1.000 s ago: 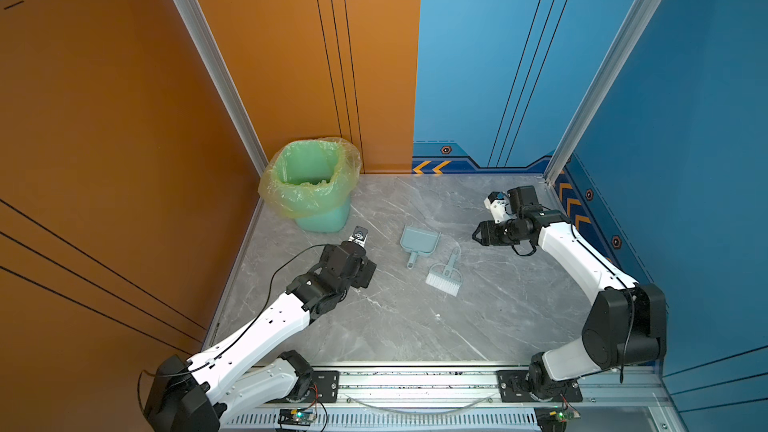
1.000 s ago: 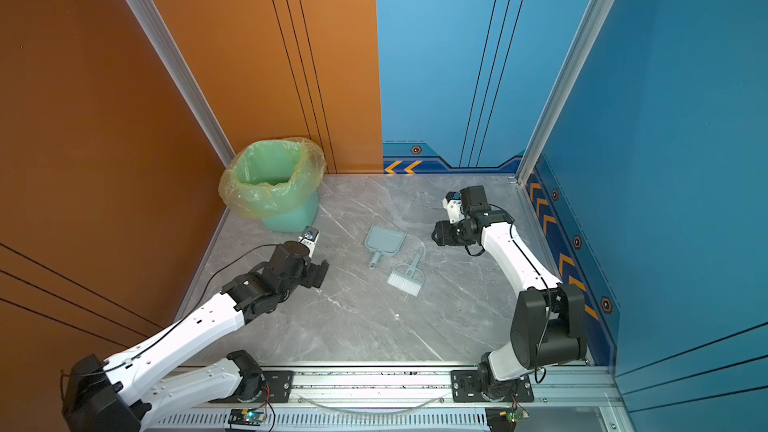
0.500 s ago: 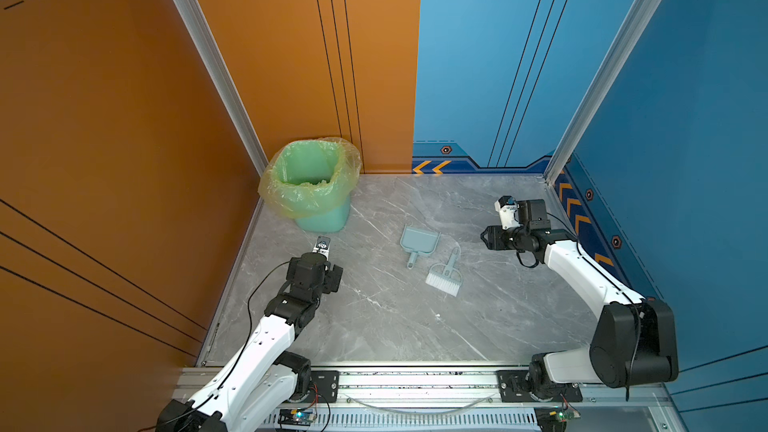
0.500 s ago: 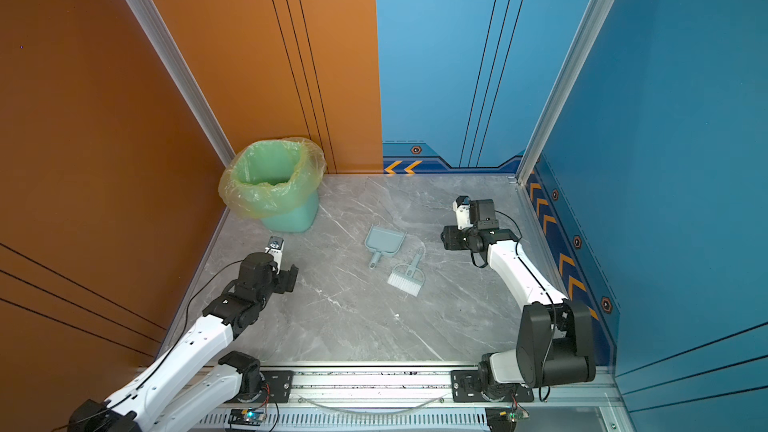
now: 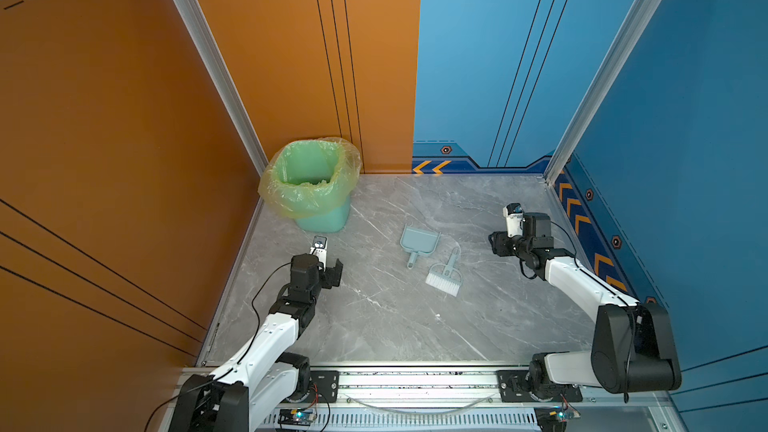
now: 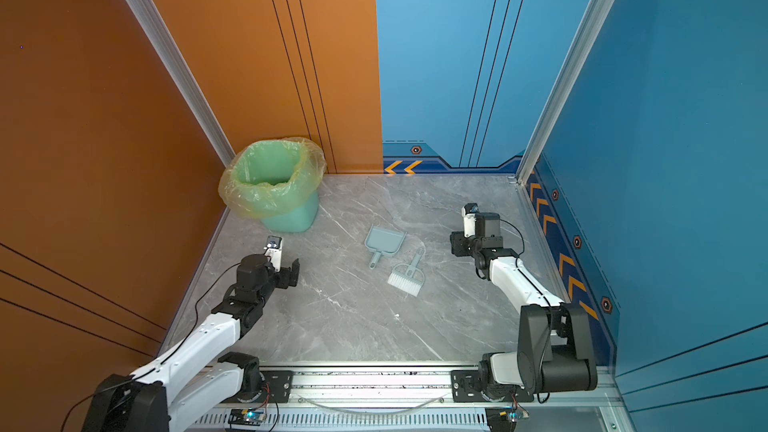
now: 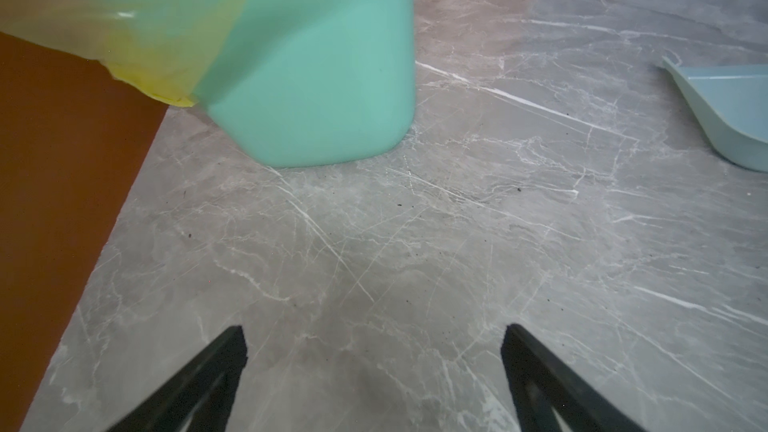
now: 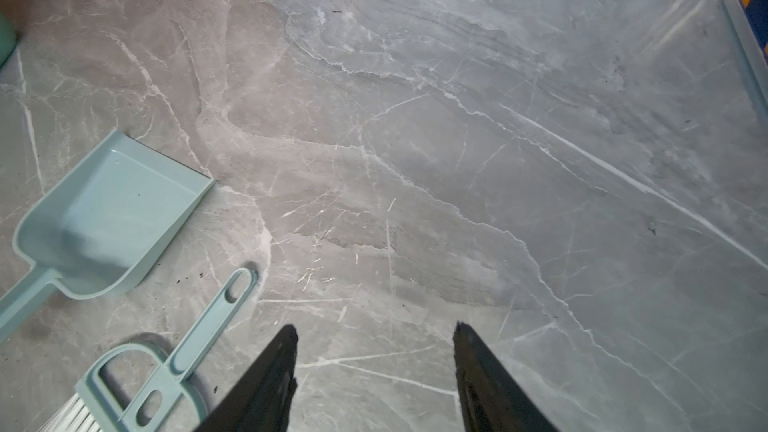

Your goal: Sweep away the paper scraps from the table

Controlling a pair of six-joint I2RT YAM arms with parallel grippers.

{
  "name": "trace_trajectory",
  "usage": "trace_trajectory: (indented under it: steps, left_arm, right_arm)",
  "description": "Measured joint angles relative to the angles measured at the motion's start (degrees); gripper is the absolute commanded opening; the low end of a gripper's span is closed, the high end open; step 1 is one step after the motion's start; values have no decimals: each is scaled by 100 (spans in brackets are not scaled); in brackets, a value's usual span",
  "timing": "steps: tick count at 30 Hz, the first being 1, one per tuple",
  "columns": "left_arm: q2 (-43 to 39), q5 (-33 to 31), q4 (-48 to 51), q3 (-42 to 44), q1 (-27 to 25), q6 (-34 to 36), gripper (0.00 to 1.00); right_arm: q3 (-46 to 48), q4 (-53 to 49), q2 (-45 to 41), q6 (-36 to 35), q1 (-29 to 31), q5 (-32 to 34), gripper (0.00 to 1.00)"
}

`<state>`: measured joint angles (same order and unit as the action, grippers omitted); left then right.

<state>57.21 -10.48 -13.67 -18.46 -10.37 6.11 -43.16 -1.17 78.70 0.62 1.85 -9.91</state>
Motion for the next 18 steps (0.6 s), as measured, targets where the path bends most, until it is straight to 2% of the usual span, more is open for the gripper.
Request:
trace_trajectory:
  steps: [11,18]
  left_arm:
    - [809,306,-1185,9,96,118,98]
    - [1333,422,-1716,7,101,212,98]
  right_arm:
    - [739,1543,50,-28,-188,223,62]
    - [1314,2743,501,-20,-192,387,62]
